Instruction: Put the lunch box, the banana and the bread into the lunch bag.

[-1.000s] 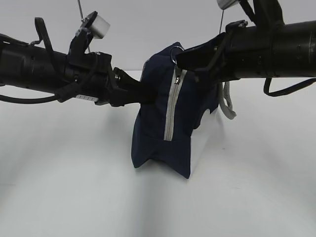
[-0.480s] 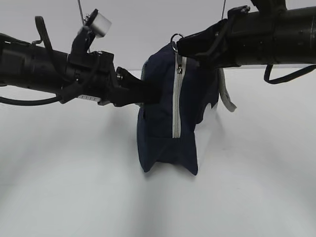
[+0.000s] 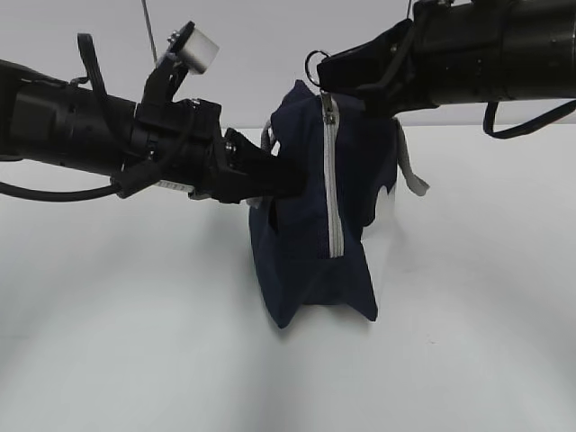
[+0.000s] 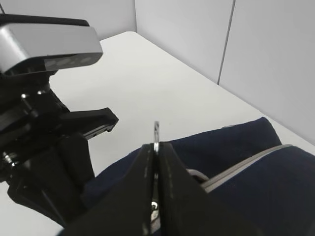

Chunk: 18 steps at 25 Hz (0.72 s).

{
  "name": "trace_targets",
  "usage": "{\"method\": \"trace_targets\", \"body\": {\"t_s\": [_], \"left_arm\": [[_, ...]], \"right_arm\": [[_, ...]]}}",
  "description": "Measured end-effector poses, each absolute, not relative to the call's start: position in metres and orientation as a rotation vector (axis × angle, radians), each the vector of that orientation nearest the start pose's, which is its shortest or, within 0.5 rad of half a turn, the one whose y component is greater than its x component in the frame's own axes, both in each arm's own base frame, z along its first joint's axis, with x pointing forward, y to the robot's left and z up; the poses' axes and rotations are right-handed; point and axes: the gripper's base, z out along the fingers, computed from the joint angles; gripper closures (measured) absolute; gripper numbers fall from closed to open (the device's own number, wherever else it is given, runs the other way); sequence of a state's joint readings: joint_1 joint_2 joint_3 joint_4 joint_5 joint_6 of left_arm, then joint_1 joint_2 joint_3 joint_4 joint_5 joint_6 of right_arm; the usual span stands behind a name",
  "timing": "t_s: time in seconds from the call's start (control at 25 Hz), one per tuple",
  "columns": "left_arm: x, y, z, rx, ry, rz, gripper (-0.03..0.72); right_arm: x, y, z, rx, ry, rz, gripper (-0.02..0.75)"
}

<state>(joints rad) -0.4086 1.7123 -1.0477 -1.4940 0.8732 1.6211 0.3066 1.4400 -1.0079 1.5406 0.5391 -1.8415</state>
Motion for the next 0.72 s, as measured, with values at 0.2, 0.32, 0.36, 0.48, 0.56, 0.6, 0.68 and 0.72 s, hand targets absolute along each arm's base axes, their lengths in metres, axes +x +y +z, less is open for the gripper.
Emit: {"method": "trace_targets", "body": {"t_s": [0.2,0.32,0.36,0.48,0.56,0.6,0.68,0.72], "left_arm": [[0.288,-0.201,0.240,1.083,1.915,-1.093,0.687],[0.287,-0.200,0.239,1.102,1.927,-1.091,0.687],[0.287,-0.200,0.239,1.109,1.929,-1.090,0.687],[0.287,-0.200,0.239,1.122,1.929,-1.088,0.687],[0.286,-0.200,0.239,1.131,1.929,-1.088,0.687],[0.285,-0.200,0.238,1.141,1.929,-1.090,0.687],[0.285,-0.200,0.238,1.157,1.932,-1.094,0.687],[0.284,-0.200,0.238,1.158,1.937,-1.098,0.687]], "right_arm": [[0.291,0.138,0.319,-0.908,1.680,0.508,0.754],[0.293,0.133,0.319,-0.894,1.687,0.497,0.754],[0.294,0.132,0.319,-0.888,1.688,0.495,0.754],[0.296,0.127,0.319,-0.876,1.693,0.488,0.754],[0.301,0.125,0.317,-0.869,1.703,0.492,0.754],[0.304,0.125,0.314,-0.870,1.711,0.499,0.754],[0.310,0.126,0.309,-0.872,1.721,0.519,0.754],[0.313,0.127,0.307,-0.879,1.724,0.533,0.754]]}}
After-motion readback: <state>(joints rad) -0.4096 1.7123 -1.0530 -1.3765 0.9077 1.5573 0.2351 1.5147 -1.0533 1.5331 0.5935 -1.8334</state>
